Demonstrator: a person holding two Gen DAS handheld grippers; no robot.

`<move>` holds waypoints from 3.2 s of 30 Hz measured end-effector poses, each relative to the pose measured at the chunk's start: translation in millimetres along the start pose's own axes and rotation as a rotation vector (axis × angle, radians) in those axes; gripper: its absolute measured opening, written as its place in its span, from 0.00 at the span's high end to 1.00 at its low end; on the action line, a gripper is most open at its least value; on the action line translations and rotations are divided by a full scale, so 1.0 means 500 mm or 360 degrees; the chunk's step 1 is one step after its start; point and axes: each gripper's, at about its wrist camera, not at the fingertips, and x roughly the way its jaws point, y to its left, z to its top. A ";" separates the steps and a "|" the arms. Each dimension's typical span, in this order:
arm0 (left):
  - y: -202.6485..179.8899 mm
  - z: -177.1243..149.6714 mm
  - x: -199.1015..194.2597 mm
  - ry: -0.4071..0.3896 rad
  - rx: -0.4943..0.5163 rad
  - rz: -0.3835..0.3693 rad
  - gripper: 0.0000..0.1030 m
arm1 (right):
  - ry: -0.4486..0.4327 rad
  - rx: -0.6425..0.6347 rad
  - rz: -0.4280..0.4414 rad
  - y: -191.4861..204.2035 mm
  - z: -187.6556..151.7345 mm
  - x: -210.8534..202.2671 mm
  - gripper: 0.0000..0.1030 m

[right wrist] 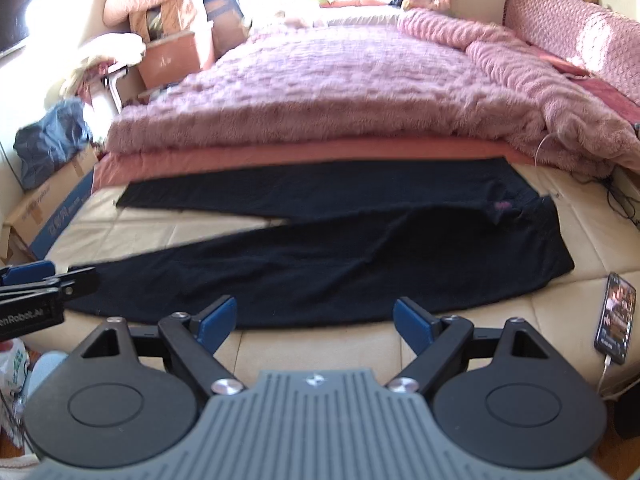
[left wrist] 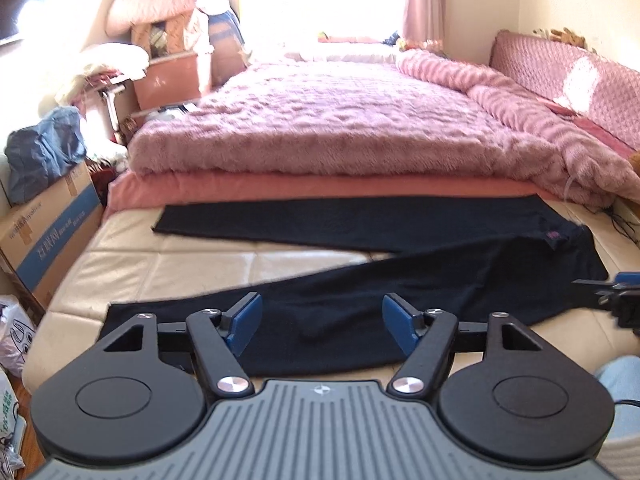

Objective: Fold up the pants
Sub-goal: 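Grasp the trouser leg hem with the left gripper while the right gripper grasps the other hem, then lift both hems and carry them toward the waistband with both grippers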

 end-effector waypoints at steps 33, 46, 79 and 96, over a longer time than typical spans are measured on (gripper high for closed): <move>0.292 -0.141 0.321 0.0630 0.1043 0.0289 0.46 | 0.0351 -0.1101 -0.0557 -0.494 -0.055 0.415 0.78; 0.293 -0.278 0.366 0.0720 0.1843 0.0442 0.46 | 0.0394 -0.1148 -0.0560 -0.469 -0.075 0.406 0.77; 0.258 -0.069 0.341 0.0532 0.0844 0.0819 0.99 | 0.0324 -0.2322 -0.0471 -0.457 -0.197 0.389 1.00; 0.341 0.145 0.285 0.0215 0.0147 0.0821 0.99 | -0.0182 -0.1667 -0.0661 -0.436 0.029 0.300 1.00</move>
